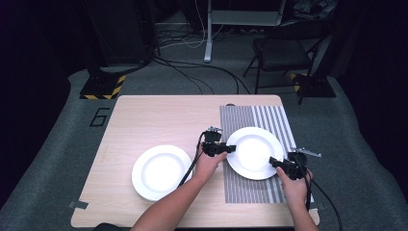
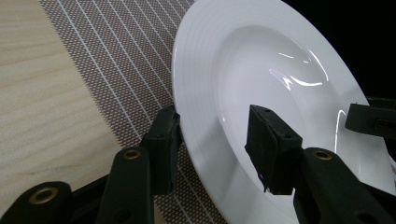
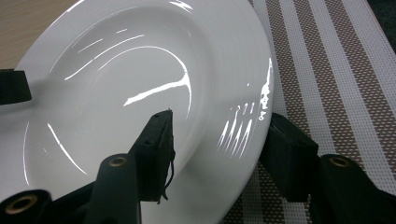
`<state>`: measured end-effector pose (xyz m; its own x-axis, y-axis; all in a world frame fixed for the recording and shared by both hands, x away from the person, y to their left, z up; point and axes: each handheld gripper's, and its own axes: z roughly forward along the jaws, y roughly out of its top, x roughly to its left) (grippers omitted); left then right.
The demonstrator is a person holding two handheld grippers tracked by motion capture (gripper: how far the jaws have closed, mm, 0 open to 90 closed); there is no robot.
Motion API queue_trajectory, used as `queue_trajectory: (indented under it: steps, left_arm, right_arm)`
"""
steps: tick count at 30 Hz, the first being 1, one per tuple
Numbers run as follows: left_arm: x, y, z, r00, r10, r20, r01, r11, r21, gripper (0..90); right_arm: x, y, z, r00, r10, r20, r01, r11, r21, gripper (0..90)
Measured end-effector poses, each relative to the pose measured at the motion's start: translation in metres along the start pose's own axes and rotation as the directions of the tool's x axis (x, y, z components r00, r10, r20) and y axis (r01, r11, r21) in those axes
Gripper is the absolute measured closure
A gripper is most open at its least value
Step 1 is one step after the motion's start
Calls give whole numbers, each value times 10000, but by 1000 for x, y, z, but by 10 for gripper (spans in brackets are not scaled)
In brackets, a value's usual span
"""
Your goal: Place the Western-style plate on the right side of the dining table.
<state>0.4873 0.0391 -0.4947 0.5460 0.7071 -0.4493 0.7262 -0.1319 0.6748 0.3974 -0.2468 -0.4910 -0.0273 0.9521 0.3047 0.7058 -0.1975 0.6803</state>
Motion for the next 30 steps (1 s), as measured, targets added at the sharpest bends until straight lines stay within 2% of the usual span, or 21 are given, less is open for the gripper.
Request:
queue_trajectory:
  steps: [11,15,20,24,30]
  left_arm:
    - [1,2,9,9999,122,-21,-122,9998,144,547]
    - [1,4,11,10000,20,90,-21,10000,63,547]
    - [0,5,15,10000,11,14,-11,9999,105,547]
    - [-2,7,18,9998,159,134,-162,9997,172,547]
    - [-5,10,22,9996,281,80,-283,9994,176,547]
  right_arm:
    - [-5,6,3,10000,5,51,-5,10000,-60,458]
    - [-7,9,3,10000,-2,96,3,10000,-83,458]
    - [-9,11,3,9999,-37,129,38,9999,-93,458]
    - [-14,13,5,9997,-41,228,43,10000,-51,461]
    - [-20,14,7,9994,-110,317,112,9999,-67,465]
